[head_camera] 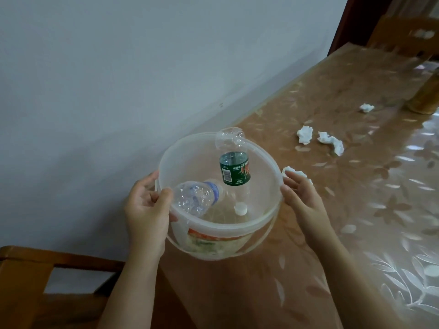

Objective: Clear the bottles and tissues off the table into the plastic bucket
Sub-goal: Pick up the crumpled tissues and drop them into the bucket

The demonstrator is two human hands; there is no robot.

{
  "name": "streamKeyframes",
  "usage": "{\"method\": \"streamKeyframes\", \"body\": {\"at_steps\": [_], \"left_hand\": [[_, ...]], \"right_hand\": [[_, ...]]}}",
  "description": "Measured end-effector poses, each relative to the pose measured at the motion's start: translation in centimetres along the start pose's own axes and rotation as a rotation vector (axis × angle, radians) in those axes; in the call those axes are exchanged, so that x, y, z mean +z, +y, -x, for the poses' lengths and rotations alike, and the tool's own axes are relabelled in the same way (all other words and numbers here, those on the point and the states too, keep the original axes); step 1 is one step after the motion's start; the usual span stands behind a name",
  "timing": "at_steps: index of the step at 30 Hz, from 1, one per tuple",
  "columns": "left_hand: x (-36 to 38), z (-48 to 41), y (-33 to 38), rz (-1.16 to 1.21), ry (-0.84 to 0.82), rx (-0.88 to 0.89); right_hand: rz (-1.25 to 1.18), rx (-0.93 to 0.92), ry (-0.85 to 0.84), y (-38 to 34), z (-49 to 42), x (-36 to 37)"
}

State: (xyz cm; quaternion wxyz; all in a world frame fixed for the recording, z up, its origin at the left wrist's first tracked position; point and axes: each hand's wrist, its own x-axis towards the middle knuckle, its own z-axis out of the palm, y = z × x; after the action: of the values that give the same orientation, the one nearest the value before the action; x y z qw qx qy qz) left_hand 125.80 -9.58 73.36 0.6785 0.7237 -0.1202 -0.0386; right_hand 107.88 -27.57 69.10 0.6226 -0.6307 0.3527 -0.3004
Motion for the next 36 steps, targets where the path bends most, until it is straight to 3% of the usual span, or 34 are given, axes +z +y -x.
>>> {"method": "streamKeyframes", "body": {"at_steps": [11, 23, 36], "left_hand": [[3.3, -2.2, -0.2, -0.030, 0.041, 0.029], [5.4, -3.3, -0.1, -0.037, 0.056, 0.060], [4.4, -2.6, 0.4, -0.018, 0.060, 0.048]], "right_hand": [[0.245, 0.090, 0.249, 7.5, -7.9, -5.9], [0.596, 0.182, 0.257, 13.4, -12.0, -7.4], [0.431, 0.209, 0.304, 13.6, -10.9, -6.6]]}}
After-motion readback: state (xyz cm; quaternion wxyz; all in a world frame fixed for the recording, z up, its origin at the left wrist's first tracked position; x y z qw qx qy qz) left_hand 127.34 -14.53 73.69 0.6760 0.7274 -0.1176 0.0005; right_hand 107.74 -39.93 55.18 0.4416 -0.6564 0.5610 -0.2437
